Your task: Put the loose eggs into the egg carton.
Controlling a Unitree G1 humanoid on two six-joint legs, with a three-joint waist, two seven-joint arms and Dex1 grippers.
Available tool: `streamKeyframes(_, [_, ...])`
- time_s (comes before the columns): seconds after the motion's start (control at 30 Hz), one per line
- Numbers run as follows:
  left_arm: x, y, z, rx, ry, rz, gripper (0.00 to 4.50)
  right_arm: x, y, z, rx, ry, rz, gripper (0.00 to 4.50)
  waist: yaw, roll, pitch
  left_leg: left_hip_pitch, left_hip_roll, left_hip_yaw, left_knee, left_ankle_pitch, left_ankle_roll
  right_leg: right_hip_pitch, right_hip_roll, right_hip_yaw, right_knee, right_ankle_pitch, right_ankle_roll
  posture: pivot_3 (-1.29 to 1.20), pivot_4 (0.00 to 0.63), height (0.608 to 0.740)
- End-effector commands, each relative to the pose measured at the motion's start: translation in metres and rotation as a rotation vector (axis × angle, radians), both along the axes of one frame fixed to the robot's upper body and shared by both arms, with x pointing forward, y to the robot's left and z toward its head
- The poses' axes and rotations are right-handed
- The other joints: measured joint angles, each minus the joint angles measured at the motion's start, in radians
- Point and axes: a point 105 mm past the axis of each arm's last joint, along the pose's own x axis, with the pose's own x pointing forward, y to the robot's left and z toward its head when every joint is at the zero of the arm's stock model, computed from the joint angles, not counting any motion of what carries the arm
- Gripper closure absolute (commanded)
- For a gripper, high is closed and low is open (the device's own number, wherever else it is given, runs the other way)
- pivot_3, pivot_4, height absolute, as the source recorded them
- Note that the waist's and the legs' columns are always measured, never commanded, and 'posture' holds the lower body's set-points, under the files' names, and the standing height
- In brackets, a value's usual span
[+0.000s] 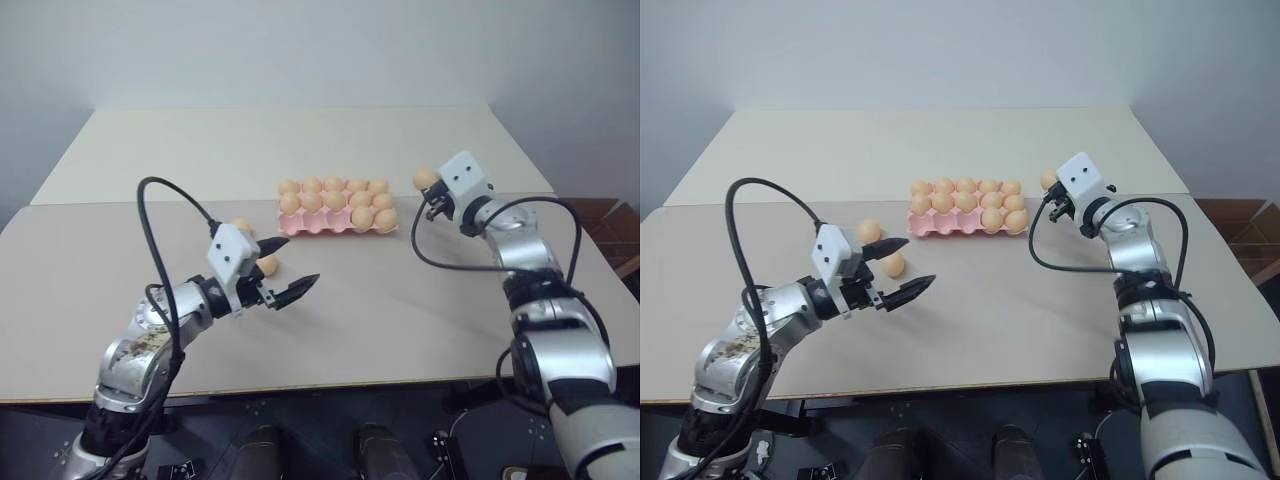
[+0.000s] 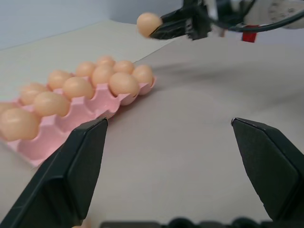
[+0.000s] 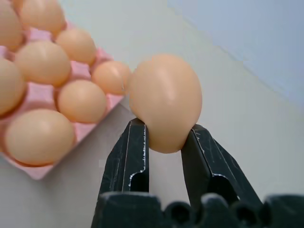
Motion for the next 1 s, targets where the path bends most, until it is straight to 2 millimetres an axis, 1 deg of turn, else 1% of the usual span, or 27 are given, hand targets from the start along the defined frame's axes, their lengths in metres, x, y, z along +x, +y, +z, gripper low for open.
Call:
streamKeyframes(0.03, [-0.002, 0.013, 0.007, 0.02, -0.04, 0.054, 0.0, -0.026, 0.037, 0.031, 0.125, -0.052, 0.086, 3.73, -0.001, 0.0, 0.0, 0.0, 0.0, 0.0, 0.0, 0.0, 0.0, 0.0, 0.0, 0.001, 0.001, 0.0, 0.0, 0.0, 0.15, 0.74])
streamKeyframes(0.07, [-0.001, 0.017, 0.006, 0.023, -0.04, 0.078, 0.0, -0.032, 0.051, 0.031, 0.214, -0.028, 0.091, 3.73, -0.001, 0.0, 0.0, 0.0, 0.0, 0.0, 0.0, 0.0, 0.0, -0.001, 0.0, 0.001, 0.001, 0.0, 0.0, 0.0, 0.15, 0.74])
streamKeyframes(0.1, [0.0, 0.02, 0.006, 0.024, -0.04, 0.094, 0.0, -0.037, 0.059, 0.031, 0.274, -0.006, 0.092, 3.74, -0.002, 0.0, 0.0, 0.001, 0.0, 0.0, 0.0, 0.0, 0.0, -0.001, 0.0, 0.001, 0.001, 0.0, 0.0, 0.0, 0.15, 0.74])
streamKeyframes(0.2, [0.001, 0.026, 0.006, 0.026, -0.043, 0.112, 0.0, -0.046, 0.086, 0.028, 0.394, 0.06, 0.105, 3.76, 0.002, 0.0, 0.0, 0.0, 0.001, 0.0, 0.0, 0.0, 0.0, -0.002, 0.0, 0.0, 0.003, 0.0, 0.0, 0.0, 0.15, 0.74])
streamKeyframes(0.37, [0.002, 0.03, 0.006, 0.033, -0.051, 0.128, 0.0, -0.051, 0.126, 0.01, 0.405, 0.151, 0.148, 3.76, 0.014, 0.0, 0.0, -0.002, -0.001, 0.0, 0.0, 0.0, 0.0, -0.004, -0.001, 0.0, 0.001, 0.0, 0.0, 0.0, 0.15, 0.74])
streamKeyframes(0.47, [0.003, 0.03, 0.006, 0.031, -0.055, 0.134, 0.0, -0.049, 0.135, 0.003, 0.415, 0.189, 0.146, 3.76, 0.015, 0.0, 0.0, -0.006, -0.001, 0.0, 0.0, 0.0, 0.0, -0.008, 0.0, 0.0, 0.001, 0.0, 0.0, 0.0, 0.15, 0.74])
streamKeyframes(0.53, [0.004, 0.028, 0.006, 0.03, -0.058, 0.132, 0.0, -0.044, 0.141, -0.007, 0.408, 0.218, 0.133, 3.76, 0.014, 0.0, 0.0, -0.006, -0.001, 0.0, 0.0, 0.0, 0.0, -0.007, 0.0, 0.0, 0.001, 0.0, 0.0, 0.0, 0.15, 0.74])
streamKeyframes(0.63, [0.004, 0.026, 0.007, 0.029, -0.064, 0.126, 0.0, -0.032, 0.142, -0.014, 0.412, 0.236, 0.067, 3.76, 0.011, 0.0, 0.0, -0.005, -0.001, 0.001, 0.0, 0.001, -0.001, -0.007, 0.0, 0.0, 0.002, 0.0, -0.001, 0.0, 0.15, 0.74])
streamKeyframes(0.7, [0.004, 0.025, 0.009, 0.026, -0.071, 0.122, 0.0, -0.024, 0.141, -0.016, 0.4, 0.237, 0.029, 3.76, 0.009, 0.0, 0.0, -0.006, -0.001, 0.0, 0.0, 0.001, -0.001, -0.008, 0.0, 0.0, 0.002, 0.001, -0.001, 0.0, 0.15, 0.74])
streamKeyframes(0.83, [0.004, 0.023, 0.01, 0.022, -0.077, 0.12, 0.0, -0.016, 0.143, -0.019, 0.385, 0.235, 0.01, 3.76, 0.004, 0.0, 0.0, -0.007, -0.001, 0.0, 0.0, 0.001, -0.001, -0.008, 0.0, 0.0, 0.001, 0.001, -0.001, 0.0, 0.15, 0.74])
streamKeyframes(1.0, [0.003, 0.023, 0.011, 0.021, -0.082, 0.118, 0.0, -0.008, 0.139, -0.016, 0.398, 0.235, -0.025, 3.76, -0.001, 0.0, 0.0, -0.006, -0.001, 0.0, 0.0, 0.001, -0.001, -0.008, 0.0, 0.0, 0.002, 0.001, -0.001, 0.0, 0.15, 0.74])
